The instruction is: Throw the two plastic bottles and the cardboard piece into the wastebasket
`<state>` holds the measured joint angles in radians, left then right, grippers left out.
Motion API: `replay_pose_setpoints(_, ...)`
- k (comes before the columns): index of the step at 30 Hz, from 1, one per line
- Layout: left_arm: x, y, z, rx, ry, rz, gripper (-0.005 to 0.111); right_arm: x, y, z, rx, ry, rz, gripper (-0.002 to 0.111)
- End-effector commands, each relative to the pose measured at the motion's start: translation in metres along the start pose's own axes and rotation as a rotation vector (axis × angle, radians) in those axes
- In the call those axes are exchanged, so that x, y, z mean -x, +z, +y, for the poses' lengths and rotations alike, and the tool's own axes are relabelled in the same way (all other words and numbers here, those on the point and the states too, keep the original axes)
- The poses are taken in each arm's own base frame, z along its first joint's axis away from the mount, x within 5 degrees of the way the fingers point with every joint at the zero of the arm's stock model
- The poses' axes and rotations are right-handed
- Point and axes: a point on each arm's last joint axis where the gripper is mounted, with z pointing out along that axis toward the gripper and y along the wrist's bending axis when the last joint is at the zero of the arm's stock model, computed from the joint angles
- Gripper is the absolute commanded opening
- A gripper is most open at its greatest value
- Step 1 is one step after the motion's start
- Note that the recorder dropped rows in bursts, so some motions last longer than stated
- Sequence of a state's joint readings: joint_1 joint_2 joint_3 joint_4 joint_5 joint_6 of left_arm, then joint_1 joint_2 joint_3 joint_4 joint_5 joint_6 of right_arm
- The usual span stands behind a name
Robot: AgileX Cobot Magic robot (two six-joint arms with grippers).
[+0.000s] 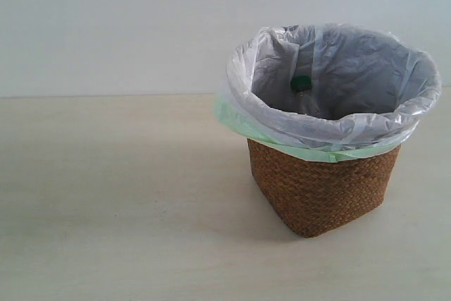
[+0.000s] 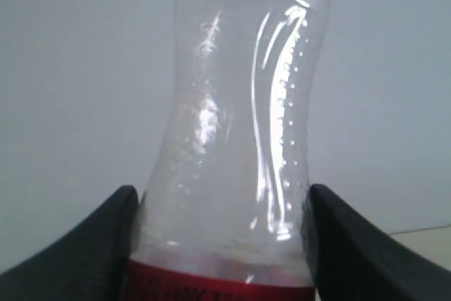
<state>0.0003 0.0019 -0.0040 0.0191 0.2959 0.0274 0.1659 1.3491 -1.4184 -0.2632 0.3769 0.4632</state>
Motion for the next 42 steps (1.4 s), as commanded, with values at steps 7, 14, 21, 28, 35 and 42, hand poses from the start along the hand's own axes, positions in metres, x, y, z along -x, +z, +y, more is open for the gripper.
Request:
replay_pose_setpoints(7, -0.001, 0.000, 0.000, 0.003, 0.004, 0.004, 0.004, -0.045, -0.031, 0.104, 0.382, -0.064, 0.291, 0.000)
replay_pose_setpoints(14, -0.001, 0.000, 0.000, 0.003, 0.004, 0.004, 0.004, -0.077, -0.060, 0.162, 0.577, -0.181, 0.407, 0.000)
replay_pose_setpoints(21, -0.001, 0.000, 0.000, 0.003, 0.004, 0.002, 0.004, -0.158, -0.032, 0.224, 0.651, -0.243, 0.592, 0.000)
replay_pose_setpoints(28, -0.001, 0.000, 0.000, 0.003, 0.004, 0.002, 0.004, -0.241, 0.003, 0.252, 0.626, -0.279, 0.735, 0.000)
replay_pose_setpoints(35, -0.001, 0.000, 0.000, 0.003, 0.004, 0.002, 0.004, -0.300, 0.030, 0.256, 0.583, -0.324, 0.815, 0.000)
replay_pose_setpoints(42, -0.001, 0.000, 0.000, 0.003, 0.004, 0.002, 0.004, -0.310, 0.034, 0.256, 0.589, -0.352, 0.813, 0.040)
